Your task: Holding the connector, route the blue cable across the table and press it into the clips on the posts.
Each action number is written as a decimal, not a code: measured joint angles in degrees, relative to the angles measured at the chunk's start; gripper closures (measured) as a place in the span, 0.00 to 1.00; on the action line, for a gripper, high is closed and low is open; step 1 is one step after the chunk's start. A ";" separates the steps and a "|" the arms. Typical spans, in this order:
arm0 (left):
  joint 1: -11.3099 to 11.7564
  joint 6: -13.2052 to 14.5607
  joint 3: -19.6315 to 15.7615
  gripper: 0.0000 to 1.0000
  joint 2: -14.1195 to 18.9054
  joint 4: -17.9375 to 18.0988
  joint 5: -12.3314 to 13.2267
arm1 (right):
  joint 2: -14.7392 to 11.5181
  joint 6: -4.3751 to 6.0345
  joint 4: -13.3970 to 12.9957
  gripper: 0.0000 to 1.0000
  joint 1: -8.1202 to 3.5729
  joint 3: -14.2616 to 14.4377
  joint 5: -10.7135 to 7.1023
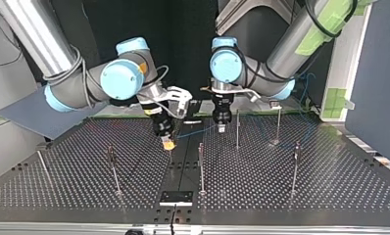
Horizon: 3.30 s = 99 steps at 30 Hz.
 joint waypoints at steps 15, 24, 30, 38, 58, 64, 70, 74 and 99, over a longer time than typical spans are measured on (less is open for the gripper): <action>0.34 0.07 2.26 1.00 8.77 -2.49 -0.12 | -3.56 0.30 1.33 1.00 0.56 0.01 -1.16; 1.42 0.08 2.42 1.00 11.55 -2.97 1.47 | -3.61 0.99 1.41 1.00 -0.44 -0.02 -1.62; 1.91 0.20 3.39 1.00 8.98 -2.54 4.36 | -3.65 1.36 1.39 1.00 -1.36 -0.14 -3.02; 2.47 0.15 5.98 1.00 5.38 -1.28 6.56 | -3.61 2.09 1.31 1.00 -2.81 -0.60 -5.37; 5.01 0.23 16.32 1.00 -1.83 -3.52 7.43 | -1.82 3.03 1.00 1.00 -7.71 -3.94 -8.66; 5.40 0.32 16.71 1.00 -1.85 -3.92 7.49 | 0.67 3.25 0.96 1.00 -8.70 -6.31 -9.40; 5.65 0.44 16.72 0.88 -1.86 -4.40 7.56 | 2.73 3.55 1.02 1.00 -9.43 -8.25 -10.32; 5.67 -0.03 16.74 0.35 -1.86 -4.77 8.30 | 3.25 3.57 1.03 1.00 -9.79 -8.58 -10.54; 3.94 1.02 13.39 0.00 0.91 -15.39 8.55 | 1.49 3.24 2.10 1.00 -10.29 -8.55 -9.80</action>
